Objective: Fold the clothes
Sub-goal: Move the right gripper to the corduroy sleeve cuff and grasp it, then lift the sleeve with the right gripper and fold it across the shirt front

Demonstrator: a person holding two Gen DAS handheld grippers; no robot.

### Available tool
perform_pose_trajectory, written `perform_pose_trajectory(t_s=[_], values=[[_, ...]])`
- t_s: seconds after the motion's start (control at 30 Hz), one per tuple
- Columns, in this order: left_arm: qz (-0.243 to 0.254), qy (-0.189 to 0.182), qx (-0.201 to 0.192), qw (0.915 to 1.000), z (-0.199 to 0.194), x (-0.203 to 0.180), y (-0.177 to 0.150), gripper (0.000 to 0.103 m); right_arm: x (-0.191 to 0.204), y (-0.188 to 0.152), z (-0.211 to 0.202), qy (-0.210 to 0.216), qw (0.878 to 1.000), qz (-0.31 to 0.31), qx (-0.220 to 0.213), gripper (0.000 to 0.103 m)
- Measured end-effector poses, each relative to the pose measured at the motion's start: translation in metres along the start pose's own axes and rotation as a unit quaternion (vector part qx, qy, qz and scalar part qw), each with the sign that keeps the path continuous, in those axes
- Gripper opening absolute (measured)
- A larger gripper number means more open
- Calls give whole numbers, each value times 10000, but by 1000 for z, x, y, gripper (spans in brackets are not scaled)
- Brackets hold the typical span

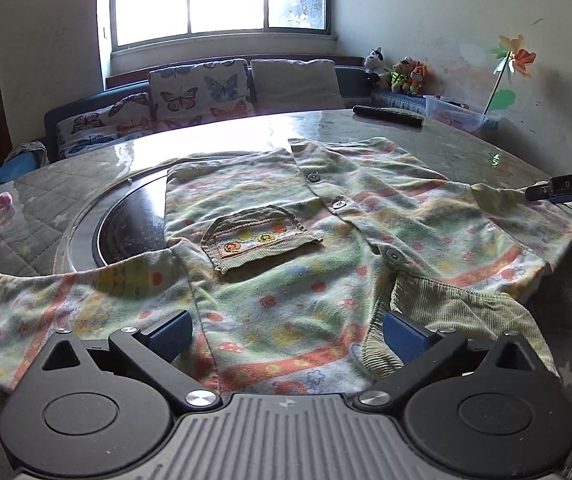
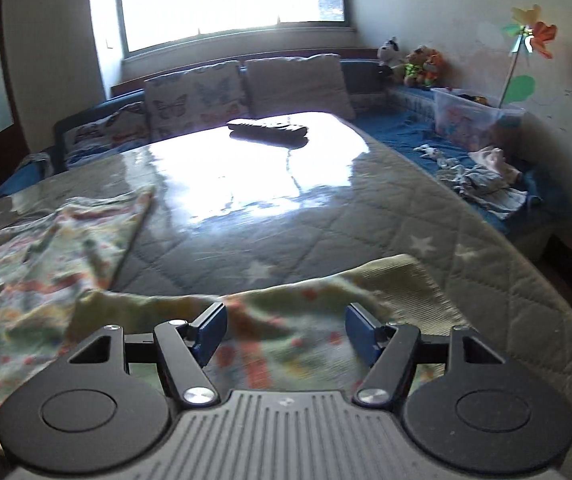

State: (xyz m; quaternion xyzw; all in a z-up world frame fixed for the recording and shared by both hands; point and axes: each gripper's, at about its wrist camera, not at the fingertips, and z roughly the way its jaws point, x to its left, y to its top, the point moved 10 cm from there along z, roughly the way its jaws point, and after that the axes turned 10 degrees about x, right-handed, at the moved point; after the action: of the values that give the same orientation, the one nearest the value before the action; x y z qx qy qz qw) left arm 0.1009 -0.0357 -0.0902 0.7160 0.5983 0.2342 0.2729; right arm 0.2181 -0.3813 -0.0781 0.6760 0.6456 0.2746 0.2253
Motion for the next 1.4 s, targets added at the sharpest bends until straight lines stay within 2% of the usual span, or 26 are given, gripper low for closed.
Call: perform_pose_trajectory(t_s=[0.07,0.23,0.3,0.37,0.43,0.57,0.73,0.93,0.97,1.07,1.13,1.23,1.4], values=[[-31,-10,23,10000,1,0,-1,103,-10,2,2,-119,9999,25,-15,67],[-50,-32,64,10000,2,0,-1,103,-13,1,-8,-119,9999,55,-82,68],[-50,-32,62,10000,2,0,-1,103,-9,-2,-18,-23,9999,87,-142,71],[-50,-32,57,10000,2,0,-1,103,-7,-4,-26,-68,9997,4,-235,78],[-46,-30,56,10000,2,0,-1,103,-19,-11,-31,-336,9990,75,-270,78],[-37,-23,46,10000,3,0,-3,103,-44,-20,-34,-613,9969,395,-288,78],[-34,-5,46,10000,2,0,-4,103,-62,-25,-28,-681,9951,691,-205,74],[-32,5,53,10000,2,-1,-2,103,-64,-25,-31,-773,9935,792,-285,44],[-32,5,54,10000,2,-1,-2,103,-65,-25,-32,-772,9932,820,-291,33],[-32,7,53,10000,1,-1,-2,103,-67,-25,-35,-633,9930,942,-315,15],[-33,8,53,10000,1,-1,-2,103,-67,-24,-38,-619,9926,981,-346,8],[-36,6,52,10000,1,-1,-2,103,-64,-20,-47,-538,9917,1056,-492,8],[-46,4,46,10000,1,-1,-2,103,-46,-2,-73,-158,9919,1014,-754,7]])
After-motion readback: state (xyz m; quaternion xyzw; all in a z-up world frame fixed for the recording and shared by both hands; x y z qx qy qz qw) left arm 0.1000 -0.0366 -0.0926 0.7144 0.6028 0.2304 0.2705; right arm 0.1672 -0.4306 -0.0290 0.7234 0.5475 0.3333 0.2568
